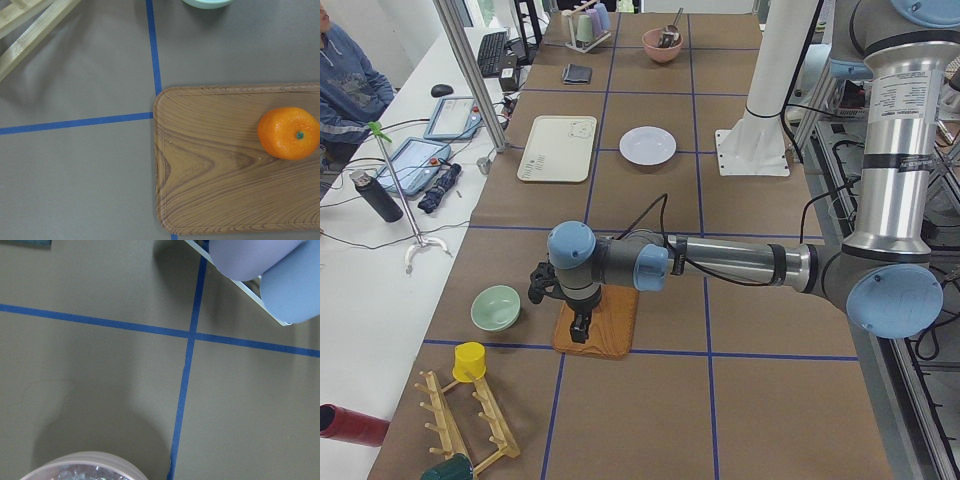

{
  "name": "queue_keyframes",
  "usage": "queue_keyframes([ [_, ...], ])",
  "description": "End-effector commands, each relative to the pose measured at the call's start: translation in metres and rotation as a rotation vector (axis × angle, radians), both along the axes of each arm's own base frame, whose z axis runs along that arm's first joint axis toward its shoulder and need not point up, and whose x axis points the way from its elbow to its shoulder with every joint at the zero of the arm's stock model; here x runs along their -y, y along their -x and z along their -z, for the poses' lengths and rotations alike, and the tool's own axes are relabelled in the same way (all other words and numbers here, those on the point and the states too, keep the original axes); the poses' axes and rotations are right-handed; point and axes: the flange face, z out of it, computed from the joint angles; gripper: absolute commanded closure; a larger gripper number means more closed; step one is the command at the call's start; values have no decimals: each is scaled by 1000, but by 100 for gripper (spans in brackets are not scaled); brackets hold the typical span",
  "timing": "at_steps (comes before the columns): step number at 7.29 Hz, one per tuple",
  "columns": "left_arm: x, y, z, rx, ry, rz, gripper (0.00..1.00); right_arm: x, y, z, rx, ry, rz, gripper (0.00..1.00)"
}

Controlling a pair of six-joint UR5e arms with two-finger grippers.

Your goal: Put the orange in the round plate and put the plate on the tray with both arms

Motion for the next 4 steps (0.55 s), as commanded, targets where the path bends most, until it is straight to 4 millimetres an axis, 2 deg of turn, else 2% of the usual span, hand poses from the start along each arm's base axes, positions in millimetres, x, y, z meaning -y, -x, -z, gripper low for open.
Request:
queue_keyframes([
  [1,5,-21,4,1,-11,-41,2,3,0,5,4,-15,5,0],
  [4,5,-21,4,-1,-8,-41,2,3,3,5,2,-17,11,0],
])
